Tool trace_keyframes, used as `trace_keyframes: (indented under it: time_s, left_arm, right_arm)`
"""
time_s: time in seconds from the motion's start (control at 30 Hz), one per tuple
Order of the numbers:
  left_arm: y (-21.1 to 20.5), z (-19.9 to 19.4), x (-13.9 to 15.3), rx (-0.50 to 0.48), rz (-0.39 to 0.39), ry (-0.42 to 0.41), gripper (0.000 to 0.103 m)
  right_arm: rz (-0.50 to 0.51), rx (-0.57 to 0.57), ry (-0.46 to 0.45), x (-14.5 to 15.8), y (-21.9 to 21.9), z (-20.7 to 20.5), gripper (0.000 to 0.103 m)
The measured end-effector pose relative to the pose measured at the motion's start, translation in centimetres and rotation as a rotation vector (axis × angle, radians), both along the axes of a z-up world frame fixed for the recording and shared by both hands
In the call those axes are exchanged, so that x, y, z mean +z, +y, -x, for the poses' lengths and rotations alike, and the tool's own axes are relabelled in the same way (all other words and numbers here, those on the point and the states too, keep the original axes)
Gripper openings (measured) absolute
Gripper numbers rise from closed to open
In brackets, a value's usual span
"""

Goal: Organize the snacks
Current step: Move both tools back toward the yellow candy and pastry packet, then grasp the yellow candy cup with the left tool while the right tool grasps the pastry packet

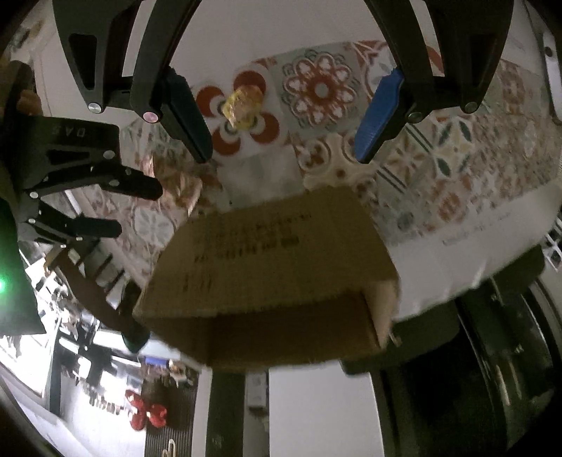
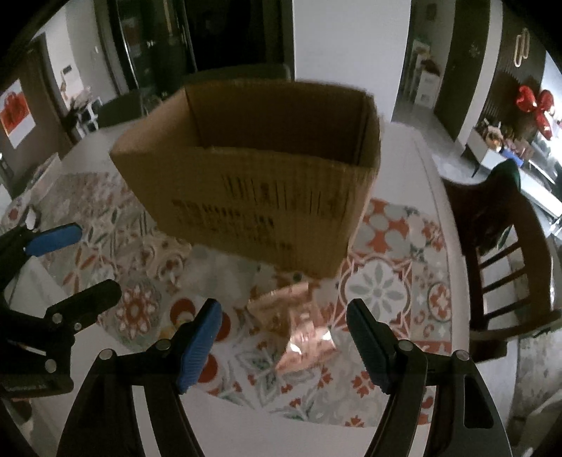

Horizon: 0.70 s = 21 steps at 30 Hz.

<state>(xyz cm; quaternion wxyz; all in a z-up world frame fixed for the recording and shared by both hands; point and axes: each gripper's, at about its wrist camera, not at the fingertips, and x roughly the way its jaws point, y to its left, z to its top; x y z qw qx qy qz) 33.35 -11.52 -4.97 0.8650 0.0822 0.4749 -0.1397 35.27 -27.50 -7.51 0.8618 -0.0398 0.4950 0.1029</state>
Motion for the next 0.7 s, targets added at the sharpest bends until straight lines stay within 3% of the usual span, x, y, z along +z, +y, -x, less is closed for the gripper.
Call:
trace_keyframes:
  time_s: [0.13,0.33,0.7]
  left_arm:
    - [0.0,-0.6,-2.2,0.007,0.012,0.091,0.082]
    - [-0.3,-0.8,-4.1,0.016,0.013,0.137,0.082]
    - [-1.4,-0.9,-7.3,-0.018,0.042,0.27,0.073]
  right_arm:
    - [0.011,-0.011,0.056,-1.6,-0.4,-0.5,0.074]
    - [0.023,0.0,0.112,-3.8,-0.6,-1.2,0.074]
    - [-0.031,-0.004,0.14,-5.9,-0.7,-1.8,0.074]
